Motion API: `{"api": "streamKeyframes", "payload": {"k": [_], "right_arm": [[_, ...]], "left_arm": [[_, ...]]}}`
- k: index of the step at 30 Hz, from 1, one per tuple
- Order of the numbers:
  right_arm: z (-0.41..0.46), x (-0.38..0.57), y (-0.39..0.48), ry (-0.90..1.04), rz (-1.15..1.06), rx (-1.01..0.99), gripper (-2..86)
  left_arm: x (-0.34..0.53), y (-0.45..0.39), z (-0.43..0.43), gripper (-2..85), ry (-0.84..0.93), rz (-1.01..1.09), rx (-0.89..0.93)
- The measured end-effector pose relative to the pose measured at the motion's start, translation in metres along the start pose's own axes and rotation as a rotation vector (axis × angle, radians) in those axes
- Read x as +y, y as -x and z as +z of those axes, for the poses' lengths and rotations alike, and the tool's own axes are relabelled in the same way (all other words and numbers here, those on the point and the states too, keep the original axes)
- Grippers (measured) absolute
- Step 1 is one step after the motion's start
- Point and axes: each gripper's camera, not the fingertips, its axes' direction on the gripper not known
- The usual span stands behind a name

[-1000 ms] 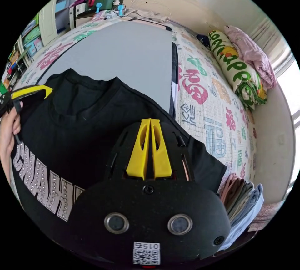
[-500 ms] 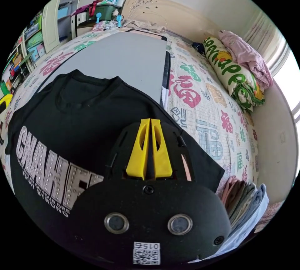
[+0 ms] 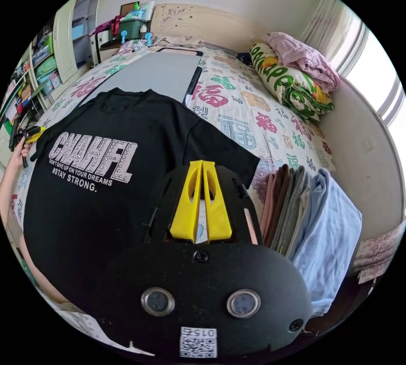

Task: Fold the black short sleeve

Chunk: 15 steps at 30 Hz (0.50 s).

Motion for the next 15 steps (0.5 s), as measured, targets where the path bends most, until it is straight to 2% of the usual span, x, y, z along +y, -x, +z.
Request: {"api": "streamKeyframes", "payload": {"k": [3,4,6,9,15], "right_arm": [[-0.018,0.013,-0.015,0.029,0.038,-0.007,-1.0],[-0.026,0.019,-0.021,0.039,0.052,-0.009,-1.0],[-0.036,0.027,-0.03,0.056,0.062,-0.016,-1.0],[-0.053,0.039,-0.044,0.099,0.072,-0.019,-1.0],[-0.101,0.052,-0.075,0.172,0.082,-0.005,-1.0]], "left_arm": [[-0.003,-0.026,-0.005,9.2,0.07,0.082,-0.109],[-0.003,-0.038,-0.008,4.1,0.09,0.118,-0.171],[-0.004,-0.052,-0.015,0.8,0.101,0.156,-0.164],[-0.013,-0.076,-0.046,0.2,0.02,0.213,-0.21],[-0.052,-0.169,-0.108,1.1,-0.246,0.363,-0.481]]}}
